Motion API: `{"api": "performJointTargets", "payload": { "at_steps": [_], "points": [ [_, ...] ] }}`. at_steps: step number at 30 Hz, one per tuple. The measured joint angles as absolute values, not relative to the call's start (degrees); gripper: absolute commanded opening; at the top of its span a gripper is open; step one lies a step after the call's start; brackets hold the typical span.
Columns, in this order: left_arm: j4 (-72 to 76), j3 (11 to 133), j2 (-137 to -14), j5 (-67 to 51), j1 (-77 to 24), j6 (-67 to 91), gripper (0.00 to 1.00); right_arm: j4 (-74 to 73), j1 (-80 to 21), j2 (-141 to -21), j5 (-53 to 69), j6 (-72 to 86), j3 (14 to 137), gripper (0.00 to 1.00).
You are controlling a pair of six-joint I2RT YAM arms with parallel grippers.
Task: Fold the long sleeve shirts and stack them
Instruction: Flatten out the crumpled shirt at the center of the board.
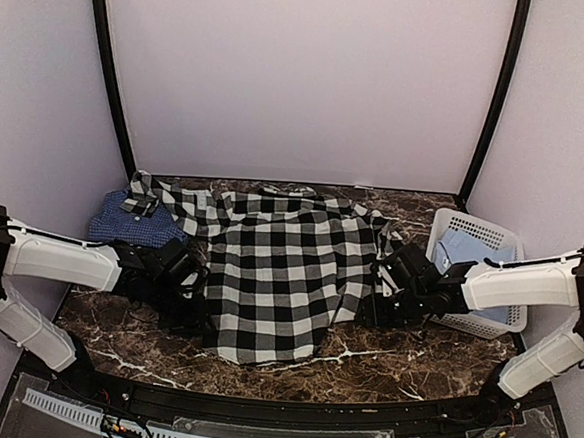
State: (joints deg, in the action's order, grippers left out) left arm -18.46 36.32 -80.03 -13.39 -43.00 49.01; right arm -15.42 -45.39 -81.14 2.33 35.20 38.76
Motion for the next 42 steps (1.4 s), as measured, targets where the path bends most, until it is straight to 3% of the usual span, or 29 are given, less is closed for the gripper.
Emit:
{"api": "performJointTargets", "payload": {
  "at_steps": [5, 9, 13, 19, 30, 42],
  "points": [
    [-17.69, 36.32, -80.36, -12.14, -43.05, 49.76, 0.28, -10.68, -45.39, -83.70, 1.67, 37.56, 37.39, 0.51],
    [-17.65, 36.32, -80.55, -10.81, -43.05, 50.19, 0.11, -8.01, -45.39, -84.84, 0.91, 39.18, 37.21, 0.43],
    [-17.69, 36.32, -80.58, -9.23, -43.05, 50.37, 0.01, -6.00, -45.39, -85.47, -0.23, 40.27, 37.21, 0.28],
    [-18.11, 36.34, -80.44, -6.74, -43.05, 50.63, 0.00, -4.84, -45.41, -86.67, -0.47, 41.50, 37.21, 0.00],
    [-23.68, 36.75, -75.22, -0.45, -42.46, 50.17, 0.00, -11.81, -45.39, -86.98, -0.75, 39.57, 42.15, 0.00],
    [-32.67, 39.09, -66.30, 3.09, -35.38, 46.19, 0.00, -34.59, -45.39, -83.96, -0.08, 29.52, 55.29, 0.00]
  ]
}}
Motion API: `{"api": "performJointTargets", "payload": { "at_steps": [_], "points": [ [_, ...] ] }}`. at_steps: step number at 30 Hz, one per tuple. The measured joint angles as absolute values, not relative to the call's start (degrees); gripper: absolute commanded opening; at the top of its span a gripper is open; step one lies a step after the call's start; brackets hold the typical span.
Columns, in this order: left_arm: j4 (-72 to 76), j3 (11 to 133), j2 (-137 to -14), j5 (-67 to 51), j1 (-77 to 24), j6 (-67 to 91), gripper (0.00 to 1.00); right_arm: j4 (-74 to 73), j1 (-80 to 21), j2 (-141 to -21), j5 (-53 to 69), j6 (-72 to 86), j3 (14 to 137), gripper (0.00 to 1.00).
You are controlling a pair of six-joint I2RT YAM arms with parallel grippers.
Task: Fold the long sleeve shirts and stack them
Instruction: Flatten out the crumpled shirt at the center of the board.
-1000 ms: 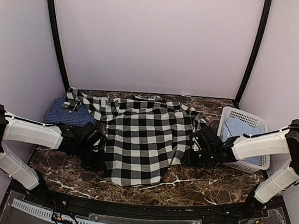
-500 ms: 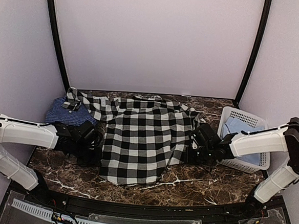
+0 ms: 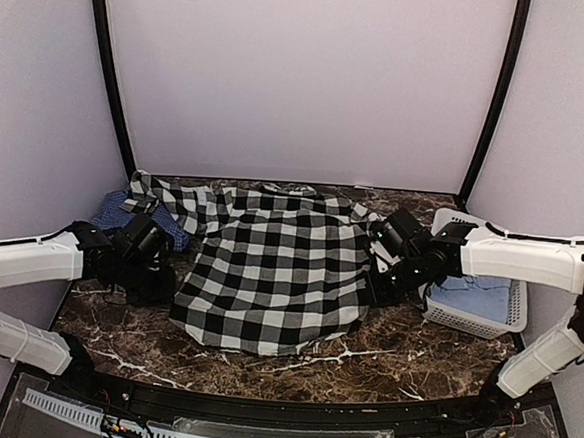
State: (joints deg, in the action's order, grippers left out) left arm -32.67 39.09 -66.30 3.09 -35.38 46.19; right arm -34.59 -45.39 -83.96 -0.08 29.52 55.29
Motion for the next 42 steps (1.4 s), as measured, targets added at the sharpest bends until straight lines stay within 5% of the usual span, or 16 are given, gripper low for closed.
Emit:
{"api": "performJointTargets", "payload": {
  "at_steps": [4, 12, 26, 42],
  "points": [
    [-33.08, 40.12, -66.59, 3.36, -34.39, 44.93, 0.00, -38.44, -45.04, -85.03, -0.47, 26.94, 57.58, 0.04],
    [-32.56, 40.23, -71.05, 2.37, -30.92, 41.78, 0.00, -36.73, -42.83, -92.01, 1.98, 25.52, 57.58, 0.46],
    [-29.95, 40.36, -71.35, -4.82, -30.89, 40.91, 0.00, -32.01, -53.39, -70.06, 0.40, 32.03, 43.03, 0.45],
    [-26.15, 40.36, -70.50, -9.65, -30.89, 41.43, 0.01, -0.75, -58.02, -74.43, -5.76, 41.32, 24.86, 0.48]
  ]
}}
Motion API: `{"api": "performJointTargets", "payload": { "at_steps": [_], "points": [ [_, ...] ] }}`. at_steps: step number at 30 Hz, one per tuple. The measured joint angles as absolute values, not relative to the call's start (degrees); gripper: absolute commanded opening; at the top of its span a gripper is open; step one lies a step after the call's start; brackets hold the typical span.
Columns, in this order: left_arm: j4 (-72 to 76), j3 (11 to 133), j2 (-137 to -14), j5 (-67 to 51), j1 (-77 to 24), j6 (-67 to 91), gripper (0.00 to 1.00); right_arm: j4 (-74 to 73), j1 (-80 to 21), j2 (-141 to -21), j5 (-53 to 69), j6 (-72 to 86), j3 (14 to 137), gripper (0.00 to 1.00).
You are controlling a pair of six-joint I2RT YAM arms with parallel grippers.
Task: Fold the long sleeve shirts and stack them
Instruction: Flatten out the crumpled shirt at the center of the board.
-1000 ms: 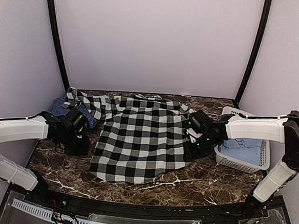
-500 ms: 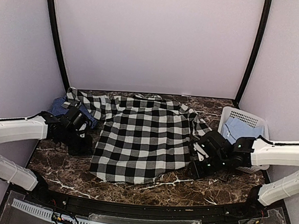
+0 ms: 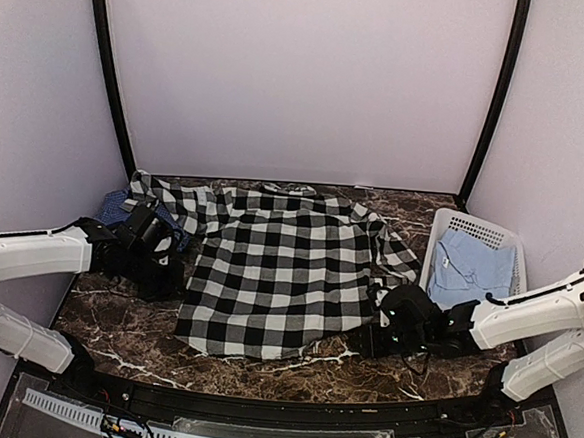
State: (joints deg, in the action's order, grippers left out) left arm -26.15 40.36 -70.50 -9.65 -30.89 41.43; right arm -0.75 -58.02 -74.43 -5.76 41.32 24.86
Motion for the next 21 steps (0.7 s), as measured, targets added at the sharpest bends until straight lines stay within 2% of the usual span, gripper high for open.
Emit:
{"api": "performJointTargets", "payload": {
  "at_steps": [5, 8, 10, 15, 21],
  "points": [
    [-24.99, 40.36, -70.50, -9.89, -30.89, 41.60, 0.01, 7.40, -58.02, -79.11, -9.23, 41.30, 24.88, 0.45],
    [-24.58, 40.36, -70.52, -10.07, -30.89, 41.60, 0.00, 9.47, -58.02, -80.62, -11.03, 41.32, 25.28, 0.39],
    [-24.12, 40.36, -70.61, -10.13, -30.89, 41.58, 0.00, 10.13, -58.02, -80.84, -11.90, 41.10, 25.43, 0.30],
    [-23.49, 40.36, -71.24, -10.44, -30.89, 41.56, 0.00, 9.67, -58.06, -80.84, -13.08, 40.64, 27.42, 0.00],
    [-22.96, 40.38, -72.16, -11.18, -30.89, 41.06, 0.01, 0.16, -58.06, -78.32, -11.46, 38.83, 34.68, 0.00]
  ]
}}
